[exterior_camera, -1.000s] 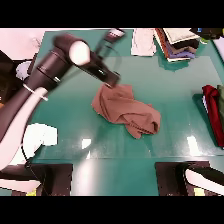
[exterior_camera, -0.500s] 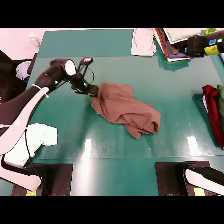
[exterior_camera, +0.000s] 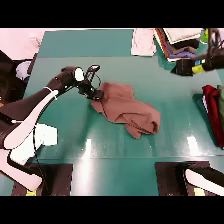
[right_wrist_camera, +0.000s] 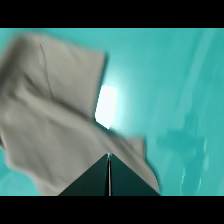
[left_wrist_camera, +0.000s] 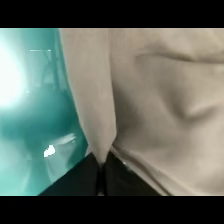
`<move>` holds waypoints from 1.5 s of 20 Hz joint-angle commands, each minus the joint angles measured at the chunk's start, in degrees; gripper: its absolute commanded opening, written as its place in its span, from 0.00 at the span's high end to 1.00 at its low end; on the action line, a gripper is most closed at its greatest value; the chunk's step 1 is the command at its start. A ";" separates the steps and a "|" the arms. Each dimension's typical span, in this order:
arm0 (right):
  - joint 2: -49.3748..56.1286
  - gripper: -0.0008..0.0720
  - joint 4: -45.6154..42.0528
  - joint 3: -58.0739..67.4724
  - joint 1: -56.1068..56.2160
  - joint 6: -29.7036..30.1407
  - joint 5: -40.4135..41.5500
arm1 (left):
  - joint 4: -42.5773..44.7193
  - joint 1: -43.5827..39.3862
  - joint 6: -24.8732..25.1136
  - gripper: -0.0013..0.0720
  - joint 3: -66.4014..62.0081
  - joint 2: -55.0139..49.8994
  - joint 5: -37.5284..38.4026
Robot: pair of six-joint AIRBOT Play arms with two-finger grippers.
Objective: Fold the shirts.
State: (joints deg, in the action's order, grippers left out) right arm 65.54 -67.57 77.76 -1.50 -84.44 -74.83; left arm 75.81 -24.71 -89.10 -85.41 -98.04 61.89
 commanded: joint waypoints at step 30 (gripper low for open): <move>-18.25 0.96 0.98 8.72 1.31 -0.31 0.63 | 9.03 0.11 4.07 0.94 -22.03 37.20 4.96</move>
State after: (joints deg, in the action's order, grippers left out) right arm 51.27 -65.65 74.78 0.43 -84.71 -69.01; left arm 84.49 -24.56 -85.43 -103.26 -70.30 67.05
